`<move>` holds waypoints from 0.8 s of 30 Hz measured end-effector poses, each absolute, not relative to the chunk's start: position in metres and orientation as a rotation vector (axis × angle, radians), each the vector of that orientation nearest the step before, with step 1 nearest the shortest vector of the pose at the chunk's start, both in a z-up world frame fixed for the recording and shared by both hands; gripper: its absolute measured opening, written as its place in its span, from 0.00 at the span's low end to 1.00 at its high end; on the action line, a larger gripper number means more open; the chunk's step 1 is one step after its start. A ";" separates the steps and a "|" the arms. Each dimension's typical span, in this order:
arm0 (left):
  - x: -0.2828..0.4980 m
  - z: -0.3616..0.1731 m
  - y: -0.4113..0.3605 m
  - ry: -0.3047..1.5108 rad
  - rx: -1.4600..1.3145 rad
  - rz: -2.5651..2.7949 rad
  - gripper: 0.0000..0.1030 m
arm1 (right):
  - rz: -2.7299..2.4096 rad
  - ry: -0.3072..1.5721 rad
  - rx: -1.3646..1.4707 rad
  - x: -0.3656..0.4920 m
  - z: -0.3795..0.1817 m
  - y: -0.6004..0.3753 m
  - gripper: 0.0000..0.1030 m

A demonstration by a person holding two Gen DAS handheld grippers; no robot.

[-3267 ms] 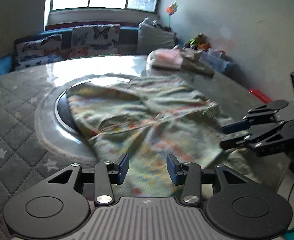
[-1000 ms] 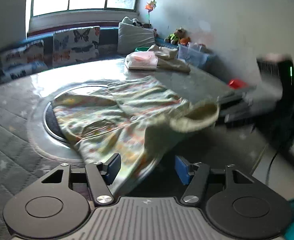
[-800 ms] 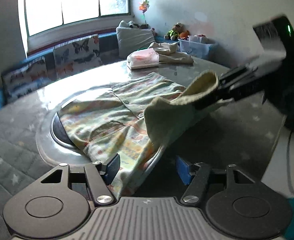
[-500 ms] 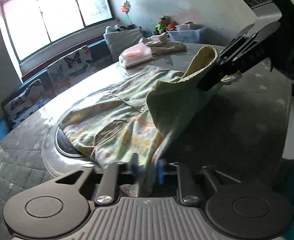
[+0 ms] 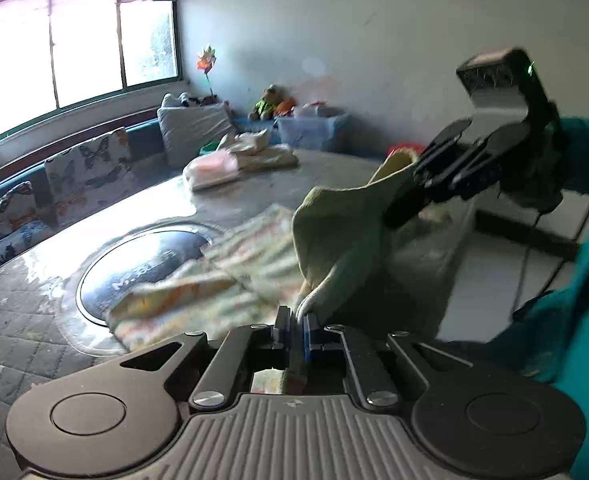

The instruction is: Fold clothes

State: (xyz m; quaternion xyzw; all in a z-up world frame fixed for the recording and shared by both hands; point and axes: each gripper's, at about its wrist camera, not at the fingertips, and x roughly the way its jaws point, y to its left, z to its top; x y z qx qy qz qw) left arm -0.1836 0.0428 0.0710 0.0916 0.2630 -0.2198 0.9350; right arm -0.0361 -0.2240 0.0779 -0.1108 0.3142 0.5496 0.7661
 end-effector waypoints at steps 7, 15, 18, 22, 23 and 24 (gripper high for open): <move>-0.160 0.085 0.049 0.497 0.168 -0.382 0.07 | 1.177 0.628 -0.262 -0.023 0.097 -0.210 0.08; -0.098 0.083 0.072 0.510 0.130 -0.298 0.07 | 1.148 0.596 -0.306 0.032 0.100 -0.172 0.08; -0.070 0.076 0.082 0.530 0.118 -0.267 0.06 | 1.132 0.598 -0.325 0.055 0.096 -0.154 0.08; -0.034 0.062 0.097 0.581 0.082 -0.225 0.06 | 1.109 0.609 -0.365 0.082 0.086 -0.125 0.08; -0.027 0.057 0.102 0.596 0.067 -0.217 0.06 | 1.101 0.615 -0.372 0.088 0.081 -0.119 0.08; -0.019 0.052 0.107 0.612 0.054 -0.208 0.06 | 1.091 0.623 -0.379 0.095 0.075 -0.114 0.08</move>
